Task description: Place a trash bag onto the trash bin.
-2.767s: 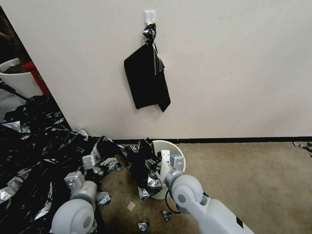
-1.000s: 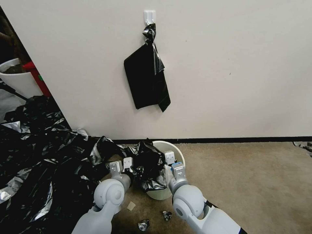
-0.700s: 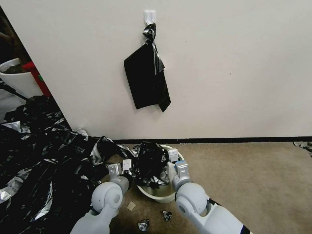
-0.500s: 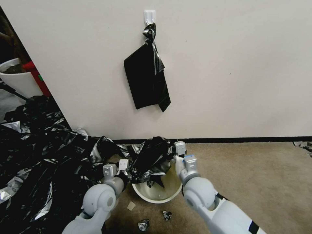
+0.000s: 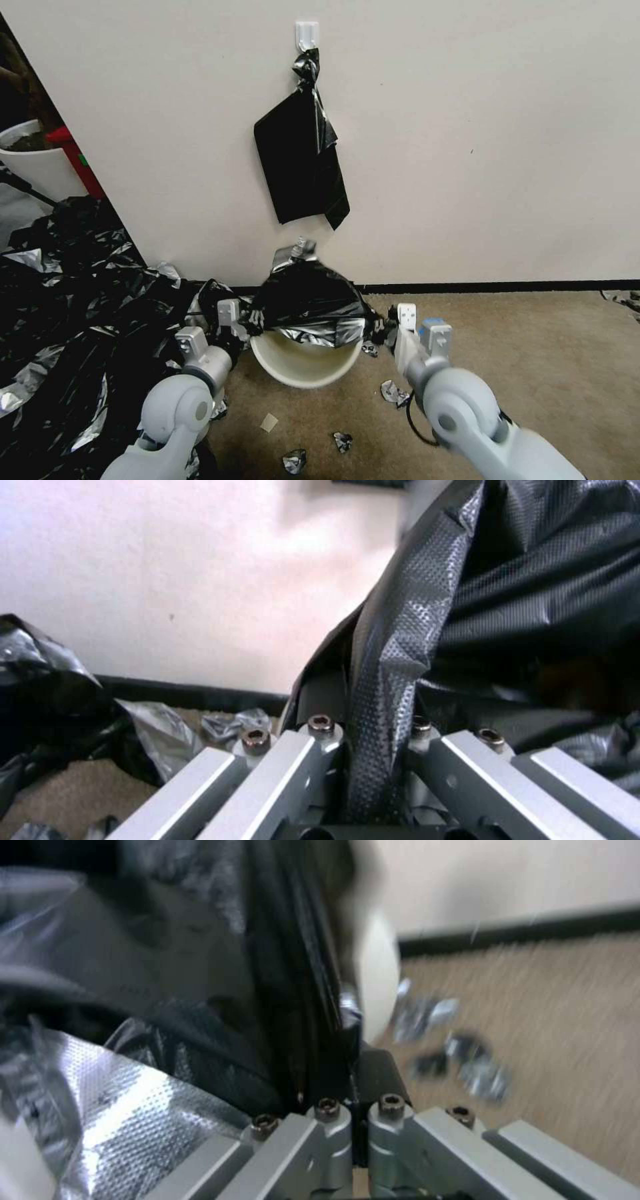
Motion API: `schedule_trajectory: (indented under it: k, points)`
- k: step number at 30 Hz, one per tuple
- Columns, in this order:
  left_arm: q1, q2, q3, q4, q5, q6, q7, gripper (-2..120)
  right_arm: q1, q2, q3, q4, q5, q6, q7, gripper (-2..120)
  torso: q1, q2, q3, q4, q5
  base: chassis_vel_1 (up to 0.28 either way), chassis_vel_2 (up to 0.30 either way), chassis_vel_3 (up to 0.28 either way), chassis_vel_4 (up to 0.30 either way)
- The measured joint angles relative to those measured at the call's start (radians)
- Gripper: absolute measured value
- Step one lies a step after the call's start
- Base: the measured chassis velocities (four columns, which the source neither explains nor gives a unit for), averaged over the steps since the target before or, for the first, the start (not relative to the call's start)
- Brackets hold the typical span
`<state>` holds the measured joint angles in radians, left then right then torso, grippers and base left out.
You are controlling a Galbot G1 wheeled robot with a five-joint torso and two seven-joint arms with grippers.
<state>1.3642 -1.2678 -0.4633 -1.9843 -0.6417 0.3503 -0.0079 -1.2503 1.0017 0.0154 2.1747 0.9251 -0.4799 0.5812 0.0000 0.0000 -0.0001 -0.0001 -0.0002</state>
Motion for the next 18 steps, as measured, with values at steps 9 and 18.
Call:
schedule_trajectory:
  k: [9, 18]
  points:
    - [-0.021, -0.022, -0.034, -0.017, -0.069, 0.005, -0.023, 3, 0.002, 0.044, -0.033, -0.047, 0.128, -0.068, 0.022, 2, 0.0, 0.0, 0.0, 0.0003, 0.0004, 0.0, 0.0, 0.0, 0.0]
    - [-0.055, -0.023, -0.025, 0.005, -0.066, 0.008, -0.067, 3, -0.052, 0.004, -0.07, 0.011, -0.145, 0.007, -0.042, 35, 0.0, 0.0, 0.0, 0.0002, 0.0003, 0.0, 0.0, 0.0, 0.0]
